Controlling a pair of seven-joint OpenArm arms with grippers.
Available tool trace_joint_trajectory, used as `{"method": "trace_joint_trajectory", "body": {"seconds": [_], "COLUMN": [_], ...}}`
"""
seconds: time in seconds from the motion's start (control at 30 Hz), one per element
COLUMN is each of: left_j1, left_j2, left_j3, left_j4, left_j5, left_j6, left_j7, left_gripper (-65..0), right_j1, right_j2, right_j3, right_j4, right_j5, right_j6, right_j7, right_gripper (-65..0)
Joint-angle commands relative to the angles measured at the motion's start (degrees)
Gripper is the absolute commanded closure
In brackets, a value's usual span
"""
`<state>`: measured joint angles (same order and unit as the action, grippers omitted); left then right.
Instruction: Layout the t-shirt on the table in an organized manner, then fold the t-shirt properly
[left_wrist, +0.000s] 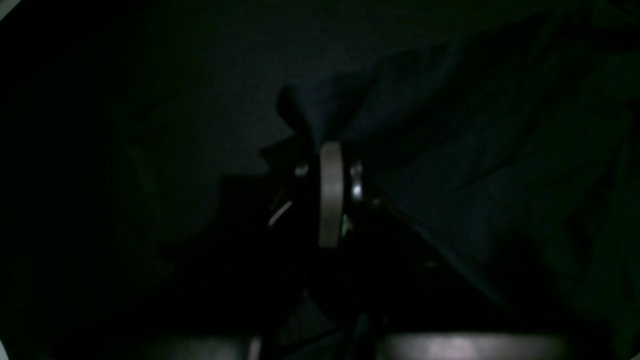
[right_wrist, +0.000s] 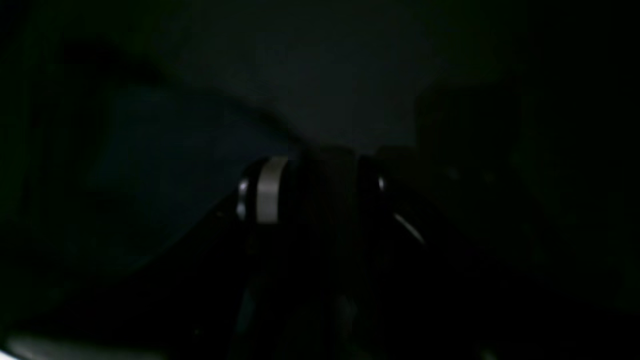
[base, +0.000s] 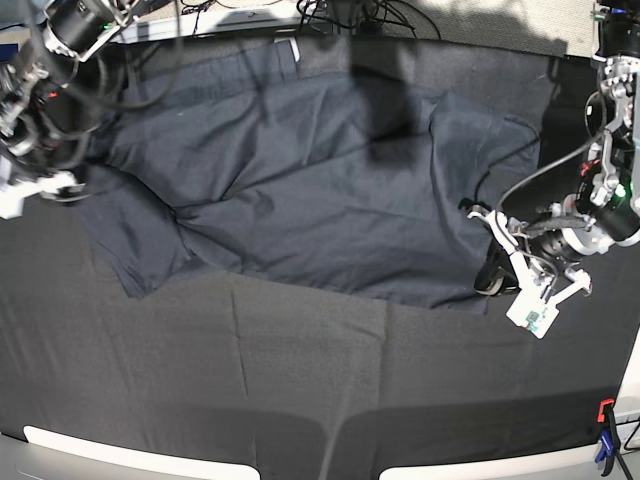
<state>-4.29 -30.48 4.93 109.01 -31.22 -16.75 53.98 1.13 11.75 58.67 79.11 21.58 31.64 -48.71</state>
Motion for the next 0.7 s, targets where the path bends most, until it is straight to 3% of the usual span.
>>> {"method": "trace_joint_trajectory", "body": {"seconds": [0.0, 0.17, 0.43, 0.47, 0.53, 0.67], "left_j1": [-1.1, -1.1, -1.1, -1.1, -1.1, -1.1], "left_j2": [-0.7, -0.7, -0.7, -0.7, -0.7, -0.7], "left_j3": [-0.4, -0.4, -0.4, -0.4, -0.4, -0.4], "left_j4": [1.0, 1.0, 1.0, 1.0, 1.0, 1.0], "left_j5": [-0.3, -0.3, -0.3, -0.3, -0.3, -0.3], "left_j6": [0.2, 0.2, 0.2, 0.2, 0.2, 0.2], "left_j7": [-1.5, -1.5, -1.5, -1.5, -1.5, -1.5], "left_gripper": [0.0, 0.0, 0.0, 0.0, 0.0, 0.0], "right_j1": [0.7, 0.6, 1.3, 1.7, 2.5, 4.3], "right_j2": [0.6, 0.2, 0.2, 0.2, 0.2, 0.3], "right_j3": [0.7, -1.2, -9.0, -9.6, -10.3, -10.3], "right_j4": [0.9, 0.9, 0.9, 0.9, 0.9, 0.9], "right_j5": [1.3, 6.5, 9.2, 10.0, 12.5, 14.8], "right_j6": [-0.5, 3.1, 3.1, 3.8, 8.2, 8.4], "right_j7": [1.2, -0.7, -2.5, -3.2, -5.8, -11.3], "right_gripper": [-20.3, -20.3, -20.3, -20.3, -20.3, -20.3]}}
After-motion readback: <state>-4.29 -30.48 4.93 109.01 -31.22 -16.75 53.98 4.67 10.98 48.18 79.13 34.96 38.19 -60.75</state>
